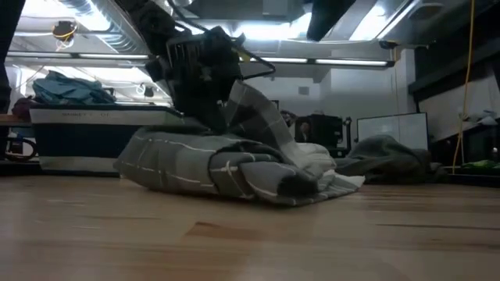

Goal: Fold towel
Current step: Fold the gray patterned towel

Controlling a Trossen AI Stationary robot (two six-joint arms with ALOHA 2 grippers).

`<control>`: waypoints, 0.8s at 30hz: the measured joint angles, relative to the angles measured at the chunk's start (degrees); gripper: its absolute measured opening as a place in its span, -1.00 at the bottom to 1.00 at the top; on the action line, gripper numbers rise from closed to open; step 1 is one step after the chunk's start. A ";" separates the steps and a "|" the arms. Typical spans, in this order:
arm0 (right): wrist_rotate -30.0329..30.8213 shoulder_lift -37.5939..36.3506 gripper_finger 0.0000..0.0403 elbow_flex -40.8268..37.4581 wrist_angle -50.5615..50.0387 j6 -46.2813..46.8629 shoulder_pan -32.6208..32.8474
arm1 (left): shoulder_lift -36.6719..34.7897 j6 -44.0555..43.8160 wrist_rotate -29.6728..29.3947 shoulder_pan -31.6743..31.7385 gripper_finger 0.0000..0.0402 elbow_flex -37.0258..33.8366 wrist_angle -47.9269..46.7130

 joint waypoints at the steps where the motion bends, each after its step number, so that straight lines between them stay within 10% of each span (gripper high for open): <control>1: -0.03 -0.06 -0.76 -1.33 1.97 -1.16 -0.42 | 0.00 0.57 -1.12 0.16 -1.00 -0.18 0.27; 12: 0.14 0.00 -0.76 -14.50 15.74 -4.80 -6.96 | 0.00 7.42 -9.11 0.55 -0.96 -0.57 0.29; 24: -16.06 -0.18 -0.76 -26.30 39.49 -10.02 -10.58 | 0.00 7.70 -13.74 1.83 -0.57 -0.49 0.22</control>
